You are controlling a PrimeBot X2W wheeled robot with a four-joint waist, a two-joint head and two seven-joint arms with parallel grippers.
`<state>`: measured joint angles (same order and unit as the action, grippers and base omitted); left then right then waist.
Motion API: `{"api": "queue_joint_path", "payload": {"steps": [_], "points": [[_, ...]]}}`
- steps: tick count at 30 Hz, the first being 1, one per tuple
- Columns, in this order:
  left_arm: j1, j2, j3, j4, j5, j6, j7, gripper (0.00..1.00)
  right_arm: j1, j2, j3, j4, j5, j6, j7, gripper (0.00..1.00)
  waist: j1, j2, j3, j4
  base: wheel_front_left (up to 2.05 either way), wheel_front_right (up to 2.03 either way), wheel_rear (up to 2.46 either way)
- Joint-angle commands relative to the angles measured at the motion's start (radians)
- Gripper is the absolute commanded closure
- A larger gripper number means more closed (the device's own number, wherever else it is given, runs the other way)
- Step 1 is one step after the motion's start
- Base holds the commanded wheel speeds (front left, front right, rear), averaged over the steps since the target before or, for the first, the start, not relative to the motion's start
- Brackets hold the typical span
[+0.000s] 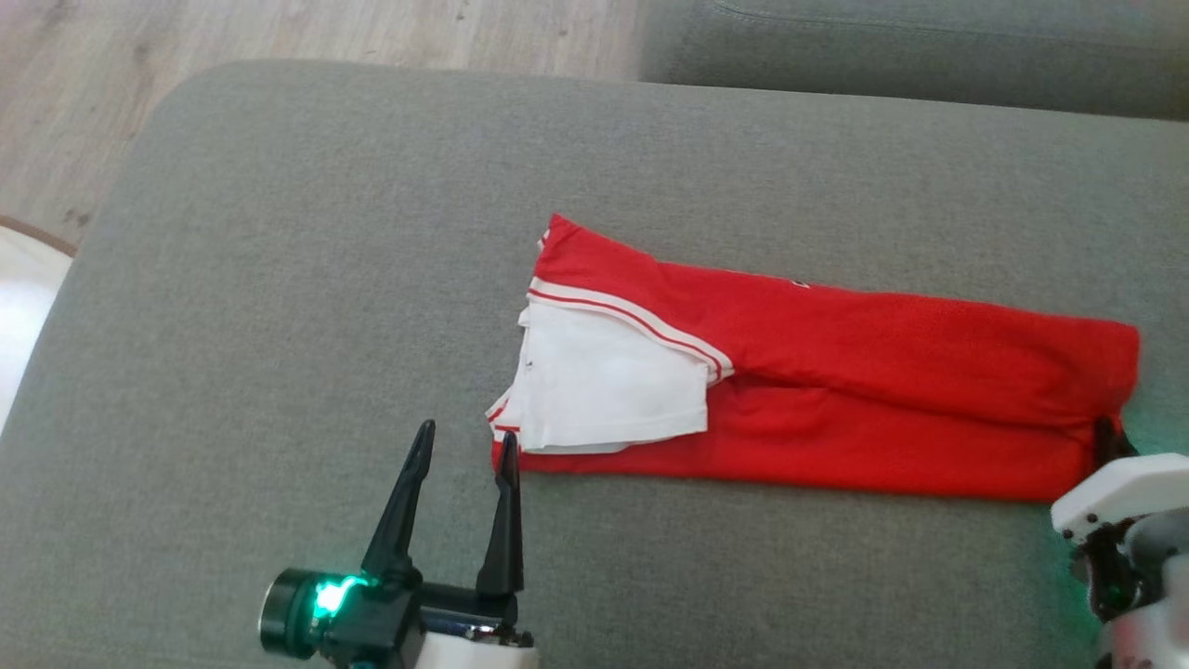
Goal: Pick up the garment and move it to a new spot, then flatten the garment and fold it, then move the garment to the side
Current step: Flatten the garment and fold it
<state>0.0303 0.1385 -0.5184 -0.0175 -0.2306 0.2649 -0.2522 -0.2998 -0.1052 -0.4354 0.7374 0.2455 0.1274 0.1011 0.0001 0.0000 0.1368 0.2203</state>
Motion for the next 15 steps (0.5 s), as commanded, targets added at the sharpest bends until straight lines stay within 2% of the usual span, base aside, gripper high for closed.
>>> {"api": "queue_joint_path", "payload": {"steps": [1,6,15], "points": [[-0.005,-0.013,0.047,-0.023,0.017,-0.012,-0.009,0.0,0.004,0.013,0.046,-0.014,0.024,0.003,0.009,1.0,-0.0001,0.0,0.0,-0.013,0.0,0.0,0.0],[-0.002,-0.03,0.074,-0.019,0.04,-0.039,-0.009,0.0,0.023,-0.015,0.08,-0.076,0.075,0.003,-0.024,1.0,-0.0001,0.0,-0.002,-0.043,0.0,0.0,0.0],[0.005,-0.045,0.112,-0.017,0.072,-0.076,-0.01,0.0,0.043,-0.135,0.112,-0.259,0.196,0.003,0.012,1.0,-0.0001,0.0,0.008,-0.098,0.0,0.0,0.0]]}}
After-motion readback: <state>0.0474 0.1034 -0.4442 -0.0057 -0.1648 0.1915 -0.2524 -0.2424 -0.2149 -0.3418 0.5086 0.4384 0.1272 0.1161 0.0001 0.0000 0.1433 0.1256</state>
